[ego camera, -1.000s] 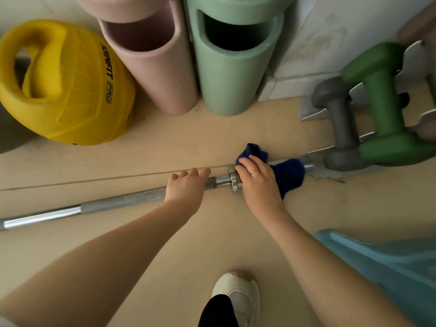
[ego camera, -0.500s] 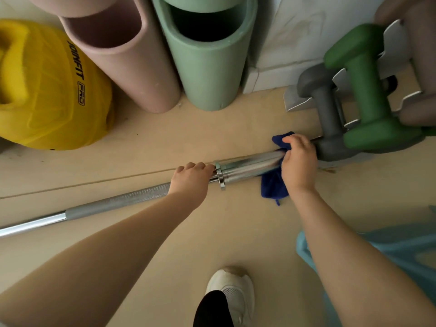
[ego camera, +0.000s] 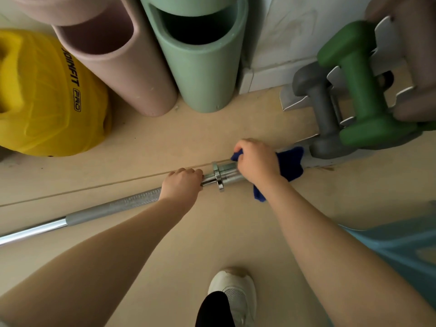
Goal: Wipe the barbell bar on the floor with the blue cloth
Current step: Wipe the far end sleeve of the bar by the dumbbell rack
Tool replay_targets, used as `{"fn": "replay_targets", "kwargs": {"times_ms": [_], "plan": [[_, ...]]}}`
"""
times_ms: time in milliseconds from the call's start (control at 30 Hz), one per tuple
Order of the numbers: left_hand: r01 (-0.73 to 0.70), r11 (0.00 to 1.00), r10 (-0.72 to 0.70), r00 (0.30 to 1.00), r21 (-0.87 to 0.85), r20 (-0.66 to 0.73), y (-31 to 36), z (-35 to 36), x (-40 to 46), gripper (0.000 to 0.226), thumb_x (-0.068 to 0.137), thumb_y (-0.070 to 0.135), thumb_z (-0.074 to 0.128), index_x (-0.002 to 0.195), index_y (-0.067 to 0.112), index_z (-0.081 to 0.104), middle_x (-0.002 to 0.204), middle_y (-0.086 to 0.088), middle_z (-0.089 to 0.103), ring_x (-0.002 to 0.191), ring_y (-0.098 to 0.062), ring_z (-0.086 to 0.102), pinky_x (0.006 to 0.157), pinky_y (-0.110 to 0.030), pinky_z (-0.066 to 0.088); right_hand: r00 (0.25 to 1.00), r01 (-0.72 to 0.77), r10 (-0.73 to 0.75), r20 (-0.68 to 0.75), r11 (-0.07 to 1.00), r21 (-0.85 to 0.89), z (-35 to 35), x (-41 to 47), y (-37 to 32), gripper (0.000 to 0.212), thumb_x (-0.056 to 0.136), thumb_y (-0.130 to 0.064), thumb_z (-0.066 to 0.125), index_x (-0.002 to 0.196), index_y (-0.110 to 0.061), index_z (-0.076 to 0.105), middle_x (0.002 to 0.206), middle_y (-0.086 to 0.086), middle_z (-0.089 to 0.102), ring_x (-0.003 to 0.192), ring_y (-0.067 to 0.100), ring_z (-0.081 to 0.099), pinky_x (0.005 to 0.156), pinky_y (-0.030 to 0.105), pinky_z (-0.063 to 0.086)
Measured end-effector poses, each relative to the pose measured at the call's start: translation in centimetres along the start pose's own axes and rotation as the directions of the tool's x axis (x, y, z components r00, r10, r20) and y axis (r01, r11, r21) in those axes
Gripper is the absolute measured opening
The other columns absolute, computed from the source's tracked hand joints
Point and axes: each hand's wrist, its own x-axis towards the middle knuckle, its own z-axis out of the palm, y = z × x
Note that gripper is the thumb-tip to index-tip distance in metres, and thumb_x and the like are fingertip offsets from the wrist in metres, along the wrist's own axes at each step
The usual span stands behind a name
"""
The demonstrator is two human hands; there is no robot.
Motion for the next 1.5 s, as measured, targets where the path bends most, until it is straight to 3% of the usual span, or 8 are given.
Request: {"fn": "replay_targets", "kwargs": {"times_ms": [667,800,900,1000,1067,1200,1367,1500], "plan": [[-0.046,0.985,0.054,0.998,0.164,-0.042,0.2,0.8,-0.1,0.016,0.091,0.01,0.052,0.107,0.015,0.054,0.1,-0.002,0.069,0.088,-0.026,0.063,0.071,-0.027,0.025,0.876,0.436,-0.442,-0.191,0.897,-0.073,3.3,-5.7,0.8,0.031,0.069,0.002,0.036,0.087,-0.001,0.06,0.086,0.015,0.063,0.08,0.033,0.063,0.073,0.036,0.049],[-0.052,0.993,0.059,0.996,0.102,-0.06,-0.1,1.0,0.0,0.017,0.092,0.01,0.05,0.107,0.016,0.054,0.102,-0.003,0.068,0.093,-0.027,0.062,0.081,-0.03,0.037,0.976,-0.005,0.083,-0.201,0.932,0.362,4.1,-7.9,0.6,0.033,0.08,0.009,0.042,0.104,-0.002,0.062,0.1,0.013,0.063,0.093,0.027,0.058,0.078,0.022,0.037],[-0.055,0.996,0.06,0.996,0.075,-0.068,-0.2,0.9,0.1,0.016,0.094,0.012,0.048,0.108,0.016,0.055,0.103,-0.004,0.067,0.095,-0.026,0.062,0.081,-0.029,0.037,0.808,-0.45,0.579,0.106,0.491,0.746,4.4,-8.7,0.2,0.035,0.087,0.007,0.036,0.105,-0.006,0.064,0.096,0.011,0.063,0.083,0.021,0.054,0.07,0.023,0.041],[-0.041,0.997,0.046,0.997,0.073,-0.06,-0.1,0.6,0.1,0.016,0.093,0.011,0.049,0.107,0.017,0.056,0.101,-0.005,0.067,0.092,-0.027,0.062,0.074,-0.028,0.03,0.646,-0.444,0.543,0.537,-0.305,0.842,4.0,-8.4,-1.3,0.035,0.091,0.004,0.026,0.077,-0.013,0.052,0.063,0.005,0.049,0.052,0.017,0.046,0.053,0.022,0.033],[-0.035,0.996,0.04,0.997,0.081,-0.063,0.0,0.4,0.2,0.017,0.094,0.012,0.049,0.109,0.017,0.055,0.101,-0.005,0.067,0.092,-0.028,0.061,0.072,-0.028,0.029,0.563,-0.364,0.531,0.633,-0.528,0.767,3.8,-7.6,-2.4,0.034,0.091,0.005,0.027,0.071,-0.014,0.047,0.081,-0.001,0.05,0.073,0.016,0.056,0.079,0.024,0.041],[-0.018,0.998,0.023,0.997,0.066,-0.078,0.0,0.1,0.0,0.018,0.095,0.015,0.047,0.112,0.018,0.055,0.103,-0.006,0.067,0.094,-0.029,0.06,0.071,-0.028,0.027,0.475,-0.346,0.535,0.698,-0.617,0.707,3.2,-6.2,-3.7,0.027,0.091,0.005,0.033,0.098,-0.004,0.057,0.121,0.008,0.042,0.105,0.023,0.054,0.099,0.031,0.038],[-0.016,0.999,0.018,0.997,0.034,-0.08,-0.1,0.1,0.1,0.02,0.095,0.014,0.046,0.112,0.019,0.056,0.104,-0.006,0.068,0.094,-0.029,0.061,0.073,-0.029,0.03,0.545,-0.479,0.419,0.726,-0.555,0.68,0.9,-6.8,-3.4,0.039,0.066,0.014,0.037,0.056,-0.022,0.048,0.05,-0.001,0.042,0.046,0.015,0.03,0.054,0.025,0.028],[-0.011,0.999,0.013,0.999,0.049,-0.049,-0.3,0.0,0.5,0.024,0.095,0.013,0.04,0.113,0.018,0.055,0.106,-0.007,0.066,0.097,-0.031,0.059,0.084,-0.032,0.038,0.551,-0.387,0.54,0.636,-0.509,0.769,0.8,-4.2,-4.0,0.028,0.09,0.0,0.033,0.07,-0.007,0.051,0.062,0.006,0.048,0.056,0.019,0.047,0.058,0.025,0.039]]}}
